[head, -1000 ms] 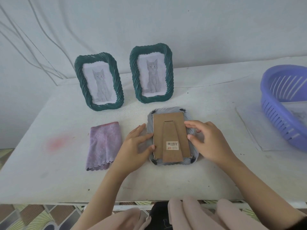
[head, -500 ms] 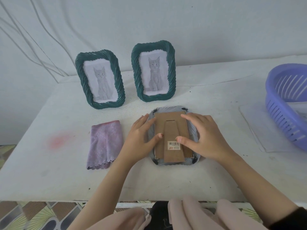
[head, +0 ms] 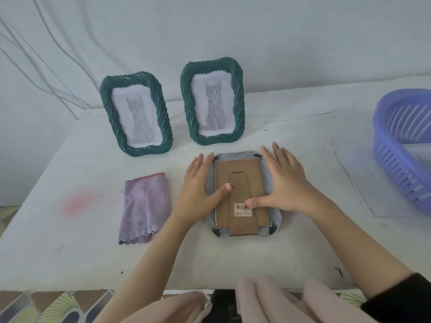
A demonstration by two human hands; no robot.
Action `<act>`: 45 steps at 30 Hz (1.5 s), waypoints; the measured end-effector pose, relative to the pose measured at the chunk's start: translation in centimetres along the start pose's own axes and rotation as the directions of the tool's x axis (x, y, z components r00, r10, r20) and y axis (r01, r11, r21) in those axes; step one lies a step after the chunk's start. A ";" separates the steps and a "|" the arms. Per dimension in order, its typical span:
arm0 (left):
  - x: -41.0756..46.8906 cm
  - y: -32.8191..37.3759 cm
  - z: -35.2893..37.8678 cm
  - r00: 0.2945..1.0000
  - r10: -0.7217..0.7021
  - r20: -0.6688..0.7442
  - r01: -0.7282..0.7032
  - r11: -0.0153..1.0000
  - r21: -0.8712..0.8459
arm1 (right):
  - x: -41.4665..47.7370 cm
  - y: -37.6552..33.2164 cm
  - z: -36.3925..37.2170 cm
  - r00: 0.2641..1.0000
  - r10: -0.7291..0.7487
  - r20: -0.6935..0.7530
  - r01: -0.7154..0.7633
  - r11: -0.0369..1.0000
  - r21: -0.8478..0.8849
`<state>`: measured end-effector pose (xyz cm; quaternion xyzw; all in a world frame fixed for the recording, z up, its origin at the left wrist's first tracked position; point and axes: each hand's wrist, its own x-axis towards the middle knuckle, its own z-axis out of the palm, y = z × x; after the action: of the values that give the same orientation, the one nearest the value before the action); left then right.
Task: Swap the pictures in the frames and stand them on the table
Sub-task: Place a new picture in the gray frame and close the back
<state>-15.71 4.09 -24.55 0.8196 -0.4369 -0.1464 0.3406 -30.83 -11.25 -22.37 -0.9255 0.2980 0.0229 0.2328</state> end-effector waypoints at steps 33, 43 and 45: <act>0.7 0.0 0.4 0.999 0.037 0.014 -0.039 0.936 0.350 | 0.3 0.1 -0.7 0.992 0.031 0.124 -0.035 0.999 0.033; 0.8 0.3 0.3 1.000 -0.004 -0.012 0.007 0.967 0.254 | 0.6 0.2 -0.6 0.992 0.034 0.124 -0.041 0.998 0.050; 0.8 0.3 0.3 1.000 -0.002 -0.019 0.006 0.970 0.242 | 0.6 0.2 -0.6 0.992 0.028 0.121 -0.035 0.998 0.060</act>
<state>-15.57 3.15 -24.56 0.8572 -0.4465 -0.0849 0.2420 -30.52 -11.96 -22.07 -0.9099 0.2986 0.0728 0.2786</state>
